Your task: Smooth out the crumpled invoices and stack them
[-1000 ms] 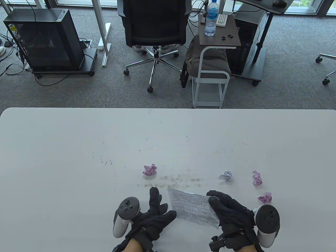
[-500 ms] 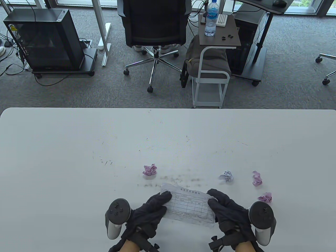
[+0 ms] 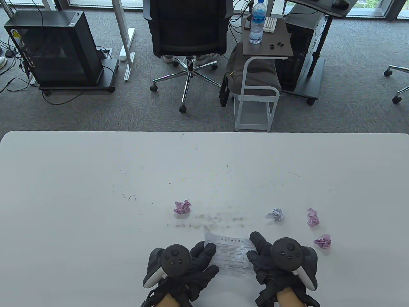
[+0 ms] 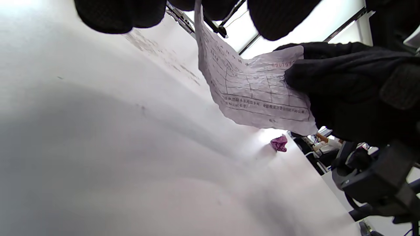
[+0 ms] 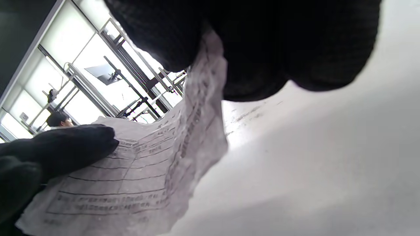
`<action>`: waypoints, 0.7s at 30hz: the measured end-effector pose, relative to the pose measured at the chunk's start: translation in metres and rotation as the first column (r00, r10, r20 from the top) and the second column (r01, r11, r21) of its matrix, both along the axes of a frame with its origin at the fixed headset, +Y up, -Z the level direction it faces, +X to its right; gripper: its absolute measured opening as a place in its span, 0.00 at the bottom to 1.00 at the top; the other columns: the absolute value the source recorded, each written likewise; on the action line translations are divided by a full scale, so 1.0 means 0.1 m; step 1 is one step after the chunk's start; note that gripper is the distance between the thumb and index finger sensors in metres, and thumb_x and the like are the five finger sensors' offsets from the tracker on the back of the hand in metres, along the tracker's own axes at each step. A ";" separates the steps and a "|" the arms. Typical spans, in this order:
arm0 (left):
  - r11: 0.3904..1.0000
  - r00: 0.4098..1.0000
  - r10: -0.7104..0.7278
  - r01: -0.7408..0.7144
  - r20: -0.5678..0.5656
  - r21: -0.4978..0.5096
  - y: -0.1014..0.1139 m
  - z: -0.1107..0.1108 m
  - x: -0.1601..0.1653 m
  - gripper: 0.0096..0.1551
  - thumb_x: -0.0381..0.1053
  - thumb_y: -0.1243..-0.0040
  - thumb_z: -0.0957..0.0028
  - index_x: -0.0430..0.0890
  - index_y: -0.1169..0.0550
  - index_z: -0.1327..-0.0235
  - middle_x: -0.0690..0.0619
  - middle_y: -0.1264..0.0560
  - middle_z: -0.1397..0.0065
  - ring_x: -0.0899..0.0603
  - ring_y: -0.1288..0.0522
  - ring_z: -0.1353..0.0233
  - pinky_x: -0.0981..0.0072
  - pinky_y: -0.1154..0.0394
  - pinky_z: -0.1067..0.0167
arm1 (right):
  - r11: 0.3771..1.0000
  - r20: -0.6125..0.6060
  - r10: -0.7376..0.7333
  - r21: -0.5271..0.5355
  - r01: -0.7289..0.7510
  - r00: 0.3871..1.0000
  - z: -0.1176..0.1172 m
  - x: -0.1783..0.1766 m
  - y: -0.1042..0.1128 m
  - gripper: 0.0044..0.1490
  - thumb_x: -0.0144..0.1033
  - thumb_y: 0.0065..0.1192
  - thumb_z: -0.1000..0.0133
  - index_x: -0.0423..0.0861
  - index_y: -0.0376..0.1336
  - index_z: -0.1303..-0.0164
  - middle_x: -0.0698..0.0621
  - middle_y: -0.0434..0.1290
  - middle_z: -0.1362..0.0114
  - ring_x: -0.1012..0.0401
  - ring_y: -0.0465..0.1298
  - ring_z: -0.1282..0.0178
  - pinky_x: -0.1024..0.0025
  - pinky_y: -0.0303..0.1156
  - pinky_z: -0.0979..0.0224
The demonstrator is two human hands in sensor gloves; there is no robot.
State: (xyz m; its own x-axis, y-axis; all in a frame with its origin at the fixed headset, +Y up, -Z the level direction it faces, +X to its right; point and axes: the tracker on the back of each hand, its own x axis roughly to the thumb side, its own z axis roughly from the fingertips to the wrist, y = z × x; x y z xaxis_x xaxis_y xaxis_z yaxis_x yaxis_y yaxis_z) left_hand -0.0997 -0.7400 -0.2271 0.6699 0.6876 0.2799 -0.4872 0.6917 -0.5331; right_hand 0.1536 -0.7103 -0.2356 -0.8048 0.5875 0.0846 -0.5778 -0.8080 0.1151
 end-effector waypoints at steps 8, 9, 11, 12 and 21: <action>0.976 0.978 -0.209 0.209 0.006 -0.055 -0.23 -0.12 0.03 0.40 0.51 0.47 0.35 0.36 0.46 0.17 0.37 0.57 0.20 0.21 0.50 0.25 0.38 0.37 0.35 | 0.928 -0.082 0.373 0.029 -0.372 0.924 -0.26 -0.34 -0.19 0.40 0.29 0.67 0.45 0.36 0.52 0.26 0.39 0.76 0.42 0.53 0.81 0.57 0.59 0.81 0.57; 0.973 0.974 -0.226 0.227 0.009 -0.047 -0.25 -0.14 0.04 0.40 0.52 0.47 0.35 0.36 0.46 0.17 0.37 0.57 0.20 0.21 0.50 0.25 0.38 0.37 0.35 | 0.917 -0.089 0.400 0.032 -0.399 0.912 -0.28 -0.37 -0.21 0.40 0.29 0.67 0.45 0.36 0.51 0.26 0.39 0.75 0.42 0.53 0.81 0.57 0.59 0.81 0.56; 0.968 0.970 -0.244 0.243 0.002 -0.059 -0.27 -0.22 0.05 0.41 0.52 0.47 0.35 0.36 0.47 0.17 0.37 0.59 0.20 0.20 0.51 0.25 0.37 0.38 0.34 | 0.884 -0.097 0.467 0.049 -0.465 0.879 -0.36 -0.45 -0.24 0.41 0.30 0.67 0.45 0.37 0.51 0.26 0.39 0.75 0.42 0.53 0.81 0.56 0.59 0.81 0.56; 0.968 0.970 -0.245 0.244 -0.003 -0.064 -0.27 -0.25 0.06 0.41 0.52 0.47 0.35 0.36 0.47 0.17 0.37 0.59 0.20 0.20 0.51 0.25 0.37 0.38 0.34 | 0.875 -0.090 0.485 0.053 -0.482 0.870 -0.41 -0.47 -0.26 0.40 0.30 0.67 0.45 0.37 0.51 0.26 0.40 0.76 0.42 0.53 0.81 0.56 0.59 0.81 0.56; 0.928 0.929 -0.369 0.368 -0.007 -0.067 -0.38 -0.60 0.14 0.40 0.51 0.48 0.34 0.37 0.48 0.17 0.38 0.61 0.20 0.19 0.59 0.26 0.32 0.48 0.33 | 0.761 -0.063 0.648 0.098 -0.641 0.759 -0.71 -0.58 -0.43 0.40 0.31 0.66 0.45 0.38 0.51 0.26 0.41 0.76 0.42 0.54 0.81 0.56 0.59 0.82 0.55</action>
